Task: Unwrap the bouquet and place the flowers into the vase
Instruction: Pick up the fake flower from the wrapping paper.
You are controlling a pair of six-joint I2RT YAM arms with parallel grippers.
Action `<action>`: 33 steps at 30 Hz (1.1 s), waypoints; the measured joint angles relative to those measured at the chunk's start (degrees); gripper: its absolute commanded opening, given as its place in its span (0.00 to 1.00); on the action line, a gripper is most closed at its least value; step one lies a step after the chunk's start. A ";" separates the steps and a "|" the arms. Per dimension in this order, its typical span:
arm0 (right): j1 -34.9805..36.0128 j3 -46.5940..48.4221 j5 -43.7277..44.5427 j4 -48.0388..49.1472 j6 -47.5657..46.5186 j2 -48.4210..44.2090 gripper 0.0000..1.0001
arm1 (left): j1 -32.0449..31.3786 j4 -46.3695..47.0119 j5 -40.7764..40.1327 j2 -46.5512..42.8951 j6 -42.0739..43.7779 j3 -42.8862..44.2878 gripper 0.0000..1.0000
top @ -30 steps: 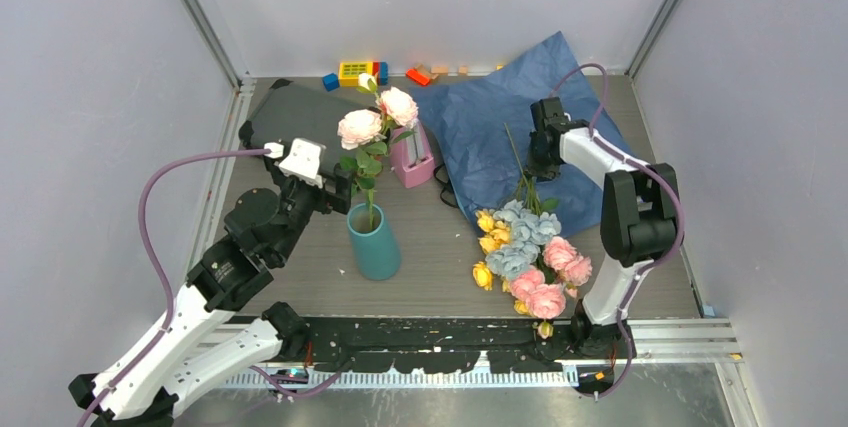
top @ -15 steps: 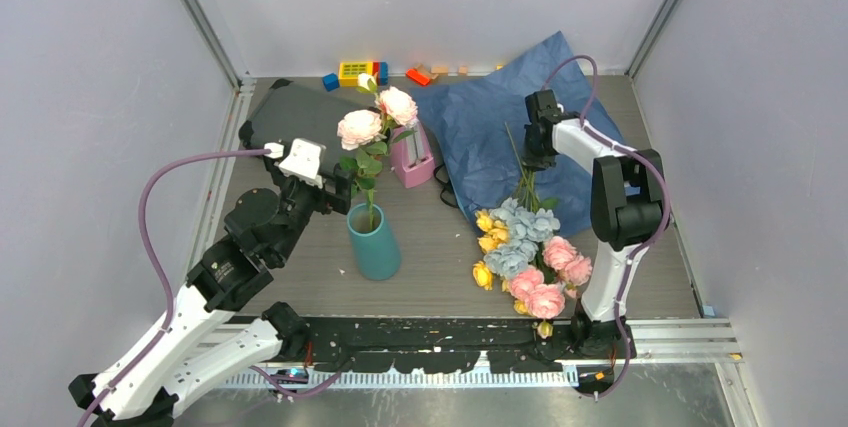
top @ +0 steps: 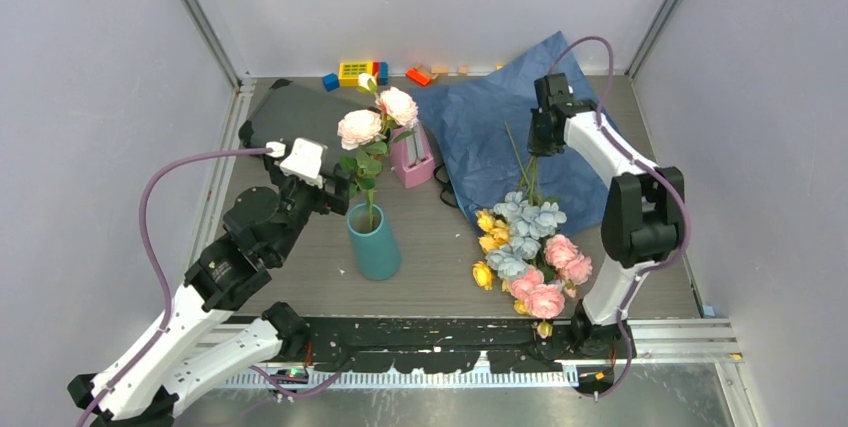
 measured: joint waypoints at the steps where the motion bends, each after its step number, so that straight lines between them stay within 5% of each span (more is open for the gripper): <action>1: 0.02 0.72 -0.37 -0.72 -0.07 -1.36 0.00 | 0.00 -0.31 0.02 0.17 0.61 0.50 0.89; 16: 0.00 8.87 -4.63 -9.49 -0.48 -17.25 0.00 | 0.00 -7.19 6.62 6.16 6.56 7.76 0.89; 33: 0.02 22.82 -12.46 -12.24 0.09 -22.27 0.00 | 0.00 -10.62 14.86 9.16 8.63 17.46 0.90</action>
